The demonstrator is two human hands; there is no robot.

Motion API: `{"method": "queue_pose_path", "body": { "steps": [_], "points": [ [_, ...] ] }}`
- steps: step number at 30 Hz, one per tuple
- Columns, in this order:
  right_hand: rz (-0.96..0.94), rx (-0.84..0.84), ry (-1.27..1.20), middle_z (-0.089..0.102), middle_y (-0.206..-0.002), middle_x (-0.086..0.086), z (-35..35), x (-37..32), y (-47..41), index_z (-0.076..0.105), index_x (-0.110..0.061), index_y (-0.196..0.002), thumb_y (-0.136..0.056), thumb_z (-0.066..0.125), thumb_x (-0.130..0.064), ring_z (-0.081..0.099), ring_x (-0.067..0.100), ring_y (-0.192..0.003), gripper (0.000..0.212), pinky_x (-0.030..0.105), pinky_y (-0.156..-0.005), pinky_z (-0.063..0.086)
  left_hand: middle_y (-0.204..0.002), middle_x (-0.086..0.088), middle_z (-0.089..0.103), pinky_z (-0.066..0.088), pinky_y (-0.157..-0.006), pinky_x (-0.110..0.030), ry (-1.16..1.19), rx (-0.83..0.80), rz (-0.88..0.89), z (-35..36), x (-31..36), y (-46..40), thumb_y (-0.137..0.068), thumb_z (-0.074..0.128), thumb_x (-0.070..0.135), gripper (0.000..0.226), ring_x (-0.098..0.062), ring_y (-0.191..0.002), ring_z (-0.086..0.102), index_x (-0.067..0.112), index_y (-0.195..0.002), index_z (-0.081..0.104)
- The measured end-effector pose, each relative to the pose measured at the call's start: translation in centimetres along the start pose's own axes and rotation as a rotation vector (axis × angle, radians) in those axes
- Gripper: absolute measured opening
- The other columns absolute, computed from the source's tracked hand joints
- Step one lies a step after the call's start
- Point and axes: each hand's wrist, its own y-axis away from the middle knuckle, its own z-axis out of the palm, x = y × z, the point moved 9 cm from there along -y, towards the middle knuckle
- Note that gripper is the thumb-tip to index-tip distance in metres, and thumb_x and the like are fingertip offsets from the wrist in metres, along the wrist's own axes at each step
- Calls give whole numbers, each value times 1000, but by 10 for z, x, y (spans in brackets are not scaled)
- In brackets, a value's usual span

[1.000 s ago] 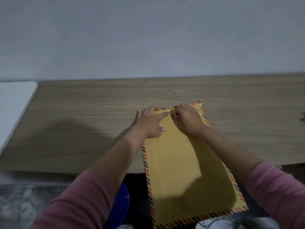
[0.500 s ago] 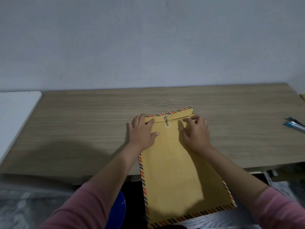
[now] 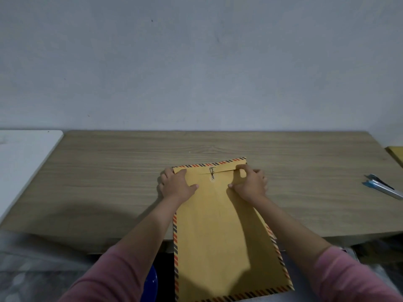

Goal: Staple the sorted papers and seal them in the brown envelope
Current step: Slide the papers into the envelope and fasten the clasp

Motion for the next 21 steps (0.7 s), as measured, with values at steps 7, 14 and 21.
{"method": "queue_pose_path", "body": {
  "steps": [7,14,21],
  "points": [
    [-17,-92,-67,42,-121,6,-5,-1,-14,54,-46,-114,-52,88,-33,40,31,-115,72,39,-97,34,-144,-10,21,26,-109,-47,-43,-21,33,3,-1,-1,-79,60,59,68,-30,-135,18,33,-138,37],
    [-318,-112,-369,45,-116,3,-37,-62,2,59,-17,-119,-71,72,3,50,17,-111,53,21,-92,38,-136,-4,42,23,-103,-22,151,233,373,-44,44,30,-89,57,40,46,-20,-127,39,23,-131,51],
    [-511,-330,-918,62,-118,0,-94,-167,53,56,-16,-121,-87,54,3,62,17,-90,39,33,-72,53,-118,10,51,39,-80,-4,846,128,552,-152,113,75,-97,45,31,29,7,-103,51,22,-125,44]
  ]
}}
